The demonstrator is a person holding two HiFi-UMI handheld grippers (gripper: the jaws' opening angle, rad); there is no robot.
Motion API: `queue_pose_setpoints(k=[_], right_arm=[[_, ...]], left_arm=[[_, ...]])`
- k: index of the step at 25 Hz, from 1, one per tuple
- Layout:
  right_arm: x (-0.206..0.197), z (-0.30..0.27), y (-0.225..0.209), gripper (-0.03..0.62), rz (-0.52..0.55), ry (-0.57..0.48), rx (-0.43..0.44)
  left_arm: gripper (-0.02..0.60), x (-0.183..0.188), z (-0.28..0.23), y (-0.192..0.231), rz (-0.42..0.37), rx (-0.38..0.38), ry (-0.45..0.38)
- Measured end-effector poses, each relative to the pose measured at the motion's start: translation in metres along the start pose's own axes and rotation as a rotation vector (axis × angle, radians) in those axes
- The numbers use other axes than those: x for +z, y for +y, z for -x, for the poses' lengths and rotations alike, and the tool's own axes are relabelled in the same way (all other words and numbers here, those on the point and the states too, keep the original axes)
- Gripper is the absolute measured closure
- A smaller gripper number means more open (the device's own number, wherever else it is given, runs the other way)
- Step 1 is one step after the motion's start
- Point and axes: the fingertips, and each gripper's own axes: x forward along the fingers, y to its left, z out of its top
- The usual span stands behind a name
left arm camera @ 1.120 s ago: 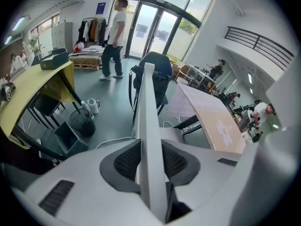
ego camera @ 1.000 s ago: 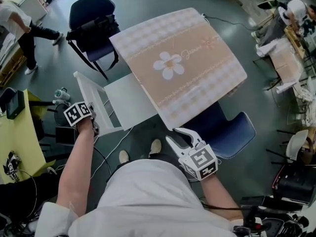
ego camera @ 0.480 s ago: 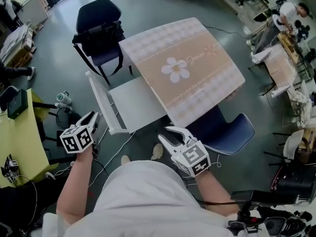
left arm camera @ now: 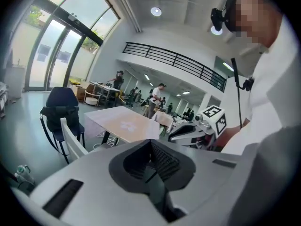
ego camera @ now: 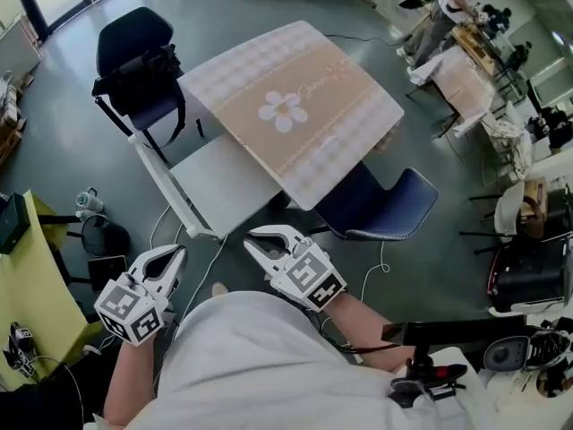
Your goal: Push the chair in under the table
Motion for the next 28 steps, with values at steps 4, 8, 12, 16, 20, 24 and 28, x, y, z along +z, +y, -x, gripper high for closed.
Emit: queue_pose_setpoints(k=[4, 8, 12, 16, 20, 24, 28], right_arm=[[0.005, -0.004, 0.029, 0.556, 0.03, 0.0, 0.002], [0.01, -0.006, 0.056, 0.565, 0.063, 0.005, 0.001], [0.01, -0.011, 0.077, 0.572, 0.082, 0.014, 0.004], [0.009, -0.011, 0.088, 0.579, 0.092, 0.025, -0.003], [0.009, -0.012, 0.094, 0.58, 0.091, 0.026, -0.013], [0.011, -0.012, 0.095, 0.58, 0.089, 0.029, -0.023], [0.012, -0.013, 0.098, 0.58, 0.085, 0.031, -0.027]], left_arm=[[0.571, -0.011, 0.018, -0.013, -0.02, -0.038, 0.027], [0.571, -0.025, 0.035, -0.013, -0.043, -0.046, 0.055], [0.571, -0.036, 0.047, -0.009, -0.03, -0.052, 0.056], [0.571, -0.044, 0.054, -0.005, 0.009, -0.042, 0.054], [0.571, -0.051, 0.058, -0.004, 0.048, -0.049, 0.055], [0.571, -0.053, 0.059, 0.0, 0.061, -0.047, 0.058], [0.571, -0.054, 0.059, 0.002, 0.06, -0.051, 0.061]])
